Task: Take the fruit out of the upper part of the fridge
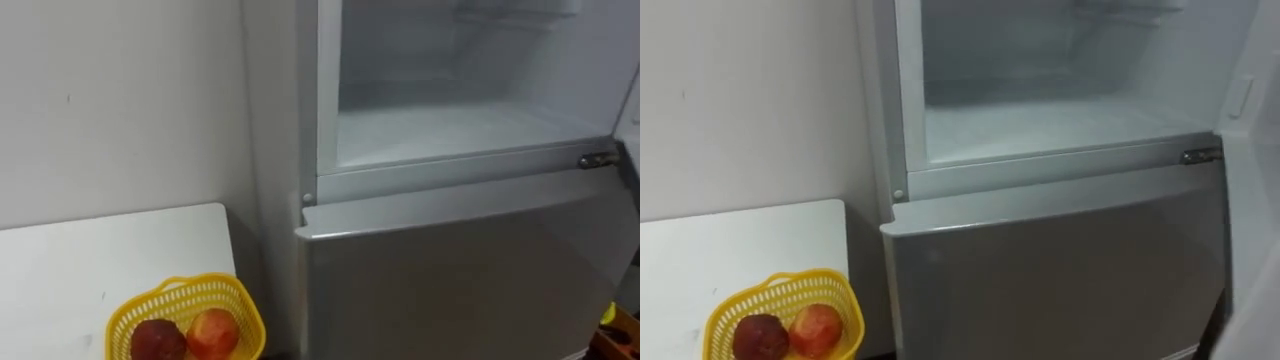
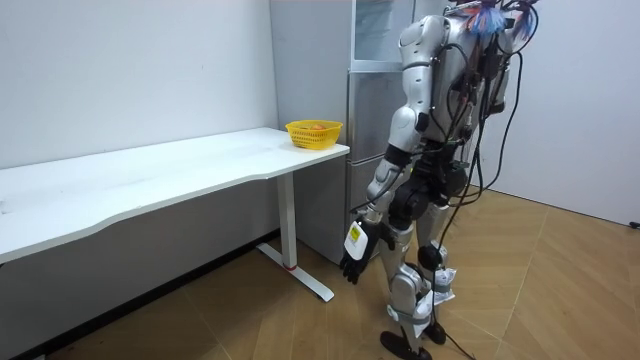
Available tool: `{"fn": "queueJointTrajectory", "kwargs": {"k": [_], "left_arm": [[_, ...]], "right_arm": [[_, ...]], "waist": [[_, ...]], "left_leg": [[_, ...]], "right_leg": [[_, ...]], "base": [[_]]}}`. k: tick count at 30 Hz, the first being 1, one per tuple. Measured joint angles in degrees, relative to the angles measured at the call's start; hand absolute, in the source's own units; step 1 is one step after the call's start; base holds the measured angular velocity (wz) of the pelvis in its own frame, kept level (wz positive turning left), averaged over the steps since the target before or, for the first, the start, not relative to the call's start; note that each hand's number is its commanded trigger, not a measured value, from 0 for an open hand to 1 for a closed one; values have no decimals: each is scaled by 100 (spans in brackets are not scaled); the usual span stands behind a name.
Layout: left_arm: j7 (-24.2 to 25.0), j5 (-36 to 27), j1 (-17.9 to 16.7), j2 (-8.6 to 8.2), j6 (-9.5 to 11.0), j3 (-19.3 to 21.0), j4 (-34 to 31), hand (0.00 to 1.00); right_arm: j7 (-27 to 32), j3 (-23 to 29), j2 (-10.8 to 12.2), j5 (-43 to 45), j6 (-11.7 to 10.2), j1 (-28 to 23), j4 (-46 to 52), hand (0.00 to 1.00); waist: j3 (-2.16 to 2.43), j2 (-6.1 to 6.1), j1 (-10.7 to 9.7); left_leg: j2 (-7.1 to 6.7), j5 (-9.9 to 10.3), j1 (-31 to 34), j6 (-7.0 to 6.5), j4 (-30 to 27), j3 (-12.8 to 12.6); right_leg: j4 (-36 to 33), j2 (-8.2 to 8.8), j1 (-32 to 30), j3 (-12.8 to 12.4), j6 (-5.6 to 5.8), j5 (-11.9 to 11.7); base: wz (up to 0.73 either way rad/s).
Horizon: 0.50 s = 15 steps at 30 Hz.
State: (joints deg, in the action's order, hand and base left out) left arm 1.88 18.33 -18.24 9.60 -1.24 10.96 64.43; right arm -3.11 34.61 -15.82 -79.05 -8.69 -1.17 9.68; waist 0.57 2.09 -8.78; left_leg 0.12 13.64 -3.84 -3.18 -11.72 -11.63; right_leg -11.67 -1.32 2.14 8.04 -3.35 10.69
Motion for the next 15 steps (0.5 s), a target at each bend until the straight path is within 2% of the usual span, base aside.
{"fn": "queueJointTrajectory", "kwargs": {"k": [4,8,11,15], "left_arm": [[-12,-1,0,8,-2,-17,-7,0],[-2,-2,-6,16,-13,-62,-4,0],[2,-2,11,22,-15,-106,-4,0],[4,-15,44,29,-12,-111,-60,0]], "right_arm": [[-163,-245,-49,139,4,3,1,0],[-264,-399,-61,417,28,2,1,0],[-309,-427,-88,785,130,3,1,0],[-245,-609,-287,1517,140,28,1,0]], "waist": [[-2,1,122],[-5,21,136],[-16,50,141],[-51,110,157]], "left_leg": [[0,0,-5,0,-3,14],[-11,-1,2,0,-6,64],[-13,-3,-8,1,-53,78],[-15,-3,-25,1,-62,76]], "right_leg": [[-3,1,0,14,-3,-2],[5,11,1,56,-3,-2],[10,15,8,68,-3,-2],[11,17,33,69,-1,7]], "base": [[1],[6],[1],[0]]}}
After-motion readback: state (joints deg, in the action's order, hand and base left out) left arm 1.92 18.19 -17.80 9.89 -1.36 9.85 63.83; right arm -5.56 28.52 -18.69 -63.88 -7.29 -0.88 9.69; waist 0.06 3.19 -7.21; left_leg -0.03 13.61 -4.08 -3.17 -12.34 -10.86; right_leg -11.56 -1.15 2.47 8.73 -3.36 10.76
